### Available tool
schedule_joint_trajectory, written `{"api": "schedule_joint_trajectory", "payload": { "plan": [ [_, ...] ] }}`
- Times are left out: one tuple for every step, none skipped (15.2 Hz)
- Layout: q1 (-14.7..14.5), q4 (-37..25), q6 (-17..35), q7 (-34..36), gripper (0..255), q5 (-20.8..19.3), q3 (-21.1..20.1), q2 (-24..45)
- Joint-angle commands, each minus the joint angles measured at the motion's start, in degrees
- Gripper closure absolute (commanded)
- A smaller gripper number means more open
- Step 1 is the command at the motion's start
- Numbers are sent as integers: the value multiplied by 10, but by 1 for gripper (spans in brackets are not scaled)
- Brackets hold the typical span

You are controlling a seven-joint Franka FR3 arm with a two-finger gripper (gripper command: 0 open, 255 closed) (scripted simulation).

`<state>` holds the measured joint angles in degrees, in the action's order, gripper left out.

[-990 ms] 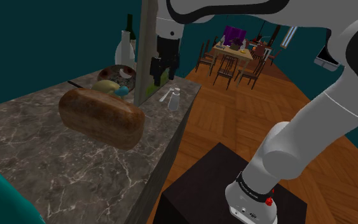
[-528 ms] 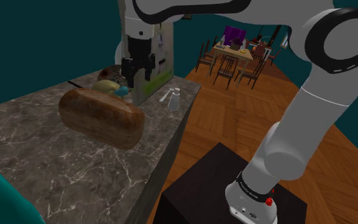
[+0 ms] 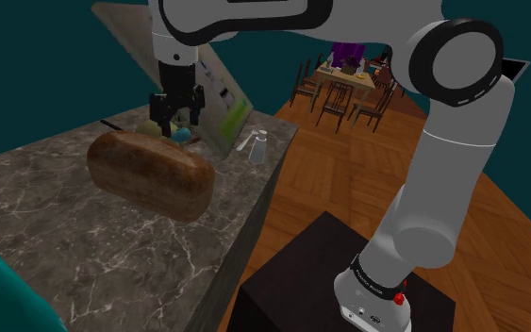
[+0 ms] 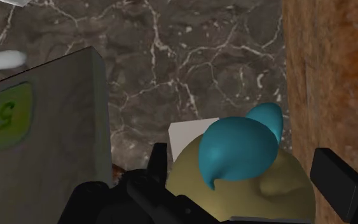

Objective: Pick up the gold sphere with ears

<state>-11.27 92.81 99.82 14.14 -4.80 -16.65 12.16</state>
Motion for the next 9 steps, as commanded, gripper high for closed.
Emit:
{"api": "schedule_joint_trajectory", "payload": {
  "plan": [
    [0, 14, 16, 1, 0, -1, 0, 2],
    [0, 21, 23, 2, 0, -1, 0, 2],
    [0, 27, 30, 2, 0, -1, 0, 3],
    [0, 31, 35, 2, 0, -2, 0, 4],
    [0, 31, 35, 2, 0, -2, 0, 4],
    [0, 30, 34, 2, 255, -2, 1, 4],
    [1, 31, 35, 2, 255, -2, 1, 3],
    [1, 31, 34, 2, 255, -2, 1, 4],
    [1, 31, 34, 2, 255, -2, 1, 4]
  ]
}}
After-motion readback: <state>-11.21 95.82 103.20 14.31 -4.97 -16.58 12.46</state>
